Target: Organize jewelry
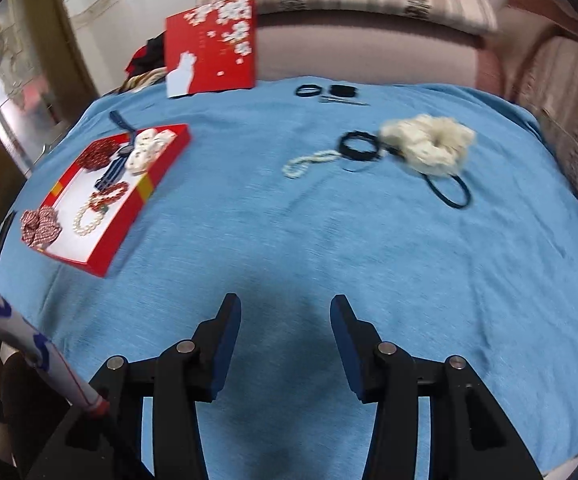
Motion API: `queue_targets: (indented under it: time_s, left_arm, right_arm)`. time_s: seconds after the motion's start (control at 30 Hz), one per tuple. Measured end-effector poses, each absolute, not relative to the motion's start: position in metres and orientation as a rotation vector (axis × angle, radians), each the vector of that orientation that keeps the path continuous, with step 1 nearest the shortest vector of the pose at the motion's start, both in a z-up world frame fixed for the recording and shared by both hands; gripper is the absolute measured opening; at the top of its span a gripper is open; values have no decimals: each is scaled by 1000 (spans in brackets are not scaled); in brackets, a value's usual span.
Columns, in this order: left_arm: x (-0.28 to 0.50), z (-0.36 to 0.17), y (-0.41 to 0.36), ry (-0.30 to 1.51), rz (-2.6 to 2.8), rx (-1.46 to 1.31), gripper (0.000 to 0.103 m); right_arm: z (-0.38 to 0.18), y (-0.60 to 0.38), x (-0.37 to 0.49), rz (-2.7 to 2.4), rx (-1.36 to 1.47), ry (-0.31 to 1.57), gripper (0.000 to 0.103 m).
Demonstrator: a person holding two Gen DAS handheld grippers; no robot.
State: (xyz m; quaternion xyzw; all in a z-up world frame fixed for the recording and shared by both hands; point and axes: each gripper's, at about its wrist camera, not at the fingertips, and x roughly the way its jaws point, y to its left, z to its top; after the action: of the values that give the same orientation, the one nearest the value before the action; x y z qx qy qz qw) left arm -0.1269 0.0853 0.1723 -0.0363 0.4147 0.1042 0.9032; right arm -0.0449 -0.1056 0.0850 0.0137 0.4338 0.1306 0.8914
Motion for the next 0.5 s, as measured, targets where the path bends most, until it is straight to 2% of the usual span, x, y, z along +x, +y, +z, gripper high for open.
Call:
queue_targets:
  time_s: [0.5]
  left_arm:
    - [-134,172,46,872,179,-25,65]
  right_arm:
    - [76,-142,-67,214,51,881,54]
